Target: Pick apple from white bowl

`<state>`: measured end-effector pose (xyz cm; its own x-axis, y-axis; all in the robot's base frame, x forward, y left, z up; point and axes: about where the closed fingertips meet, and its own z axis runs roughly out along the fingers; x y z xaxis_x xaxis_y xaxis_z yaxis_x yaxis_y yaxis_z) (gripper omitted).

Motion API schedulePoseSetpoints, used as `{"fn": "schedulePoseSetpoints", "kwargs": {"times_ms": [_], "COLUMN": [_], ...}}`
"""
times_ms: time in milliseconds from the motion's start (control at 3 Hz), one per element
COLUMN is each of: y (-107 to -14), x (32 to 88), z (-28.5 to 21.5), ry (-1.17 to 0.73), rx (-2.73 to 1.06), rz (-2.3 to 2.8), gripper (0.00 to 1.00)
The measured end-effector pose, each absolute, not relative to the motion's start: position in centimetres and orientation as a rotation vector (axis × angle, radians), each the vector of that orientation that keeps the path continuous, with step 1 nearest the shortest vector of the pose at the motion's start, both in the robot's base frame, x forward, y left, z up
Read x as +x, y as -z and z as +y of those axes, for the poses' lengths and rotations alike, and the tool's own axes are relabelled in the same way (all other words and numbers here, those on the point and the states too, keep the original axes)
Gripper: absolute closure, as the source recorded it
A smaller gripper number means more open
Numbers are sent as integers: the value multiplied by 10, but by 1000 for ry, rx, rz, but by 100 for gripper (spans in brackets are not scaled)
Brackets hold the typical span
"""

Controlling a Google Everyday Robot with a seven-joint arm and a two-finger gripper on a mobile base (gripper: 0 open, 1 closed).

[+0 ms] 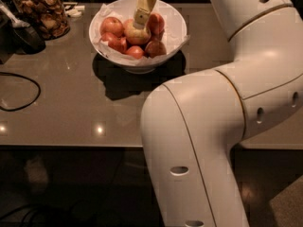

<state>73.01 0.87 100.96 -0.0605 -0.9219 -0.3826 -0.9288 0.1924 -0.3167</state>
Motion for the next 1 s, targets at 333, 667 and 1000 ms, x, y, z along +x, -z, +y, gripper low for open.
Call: {"fn": "schedulePoseSetpoints", "kwargs": {"times_ms": [333, 667, 1000], "y": [-1005, -996, -984], "x": [736, 741, 745], "z": [11, 12, 13], "ry": [-13, -18, -33], "rx": [-1710, -1704, -1700], "rz": [1988, 2009, 2035], "gripper": [0, 0, 0]}}
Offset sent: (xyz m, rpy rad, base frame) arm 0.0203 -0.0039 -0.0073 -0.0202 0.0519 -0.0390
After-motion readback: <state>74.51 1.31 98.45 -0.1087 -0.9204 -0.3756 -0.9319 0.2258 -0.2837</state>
